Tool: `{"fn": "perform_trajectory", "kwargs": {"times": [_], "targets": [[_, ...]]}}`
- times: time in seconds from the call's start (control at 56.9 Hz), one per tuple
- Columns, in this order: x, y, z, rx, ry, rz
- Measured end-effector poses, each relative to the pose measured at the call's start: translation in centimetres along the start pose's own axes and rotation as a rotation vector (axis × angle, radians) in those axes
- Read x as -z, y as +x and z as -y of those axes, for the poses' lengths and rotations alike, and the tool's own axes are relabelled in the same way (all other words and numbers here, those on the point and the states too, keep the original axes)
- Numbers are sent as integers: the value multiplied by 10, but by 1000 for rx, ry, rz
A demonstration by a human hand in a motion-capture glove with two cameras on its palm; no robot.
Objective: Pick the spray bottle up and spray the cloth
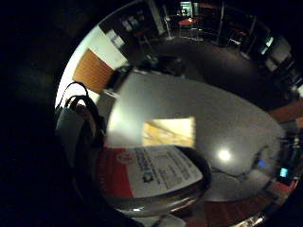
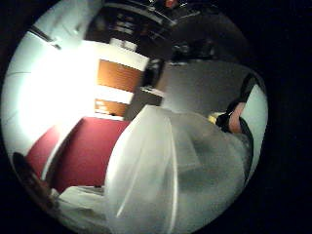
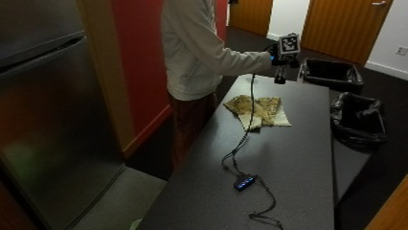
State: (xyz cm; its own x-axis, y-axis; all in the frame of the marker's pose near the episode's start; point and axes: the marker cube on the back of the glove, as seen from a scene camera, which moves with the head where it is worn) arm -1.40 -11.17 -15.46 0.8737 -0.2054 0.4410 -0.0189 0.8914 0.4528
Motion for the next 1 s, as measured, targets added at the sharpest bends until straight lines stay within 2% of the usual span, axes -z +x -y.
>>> {"fn": "perform_trajectory", "kwargs": {"times": [0.053, 0.105, 0.158, 0.228, 0.299, 0.334, 0.386, 0.457, 0.509, 0.58, 0.632, 0.702, 0.79, 0.861, 0.931, 1.001], "targets": [[-13, -22, 6, 15, 29, 200], [-13, -40, 18, 21, 138, 423], [-49, -49, 18, 39, 117, 492], [-86, -39, 17, 27, 115, 446], [-103, 5, -5, -1, -28, 219], [-111, 10, -6, -7, -48, 221], [-134, 2, 9, -29, 12, 304], [-138, 41, -6, -48, -98, 135], [-149, 37, 10, -64, -16, 223], [-209, 15, 46, -103, 118, 397], [-252, 18, 56, -118, 110, 378], [-267, 26, 75, -134, 215, 383], [-293, 31, 64, -104, 105, 367], [-308, 55, 68, -120, 140, 243], [-304, 62, 74, -140, 185, 263], [-306, 50, 56, -109, 19, 336]]}}
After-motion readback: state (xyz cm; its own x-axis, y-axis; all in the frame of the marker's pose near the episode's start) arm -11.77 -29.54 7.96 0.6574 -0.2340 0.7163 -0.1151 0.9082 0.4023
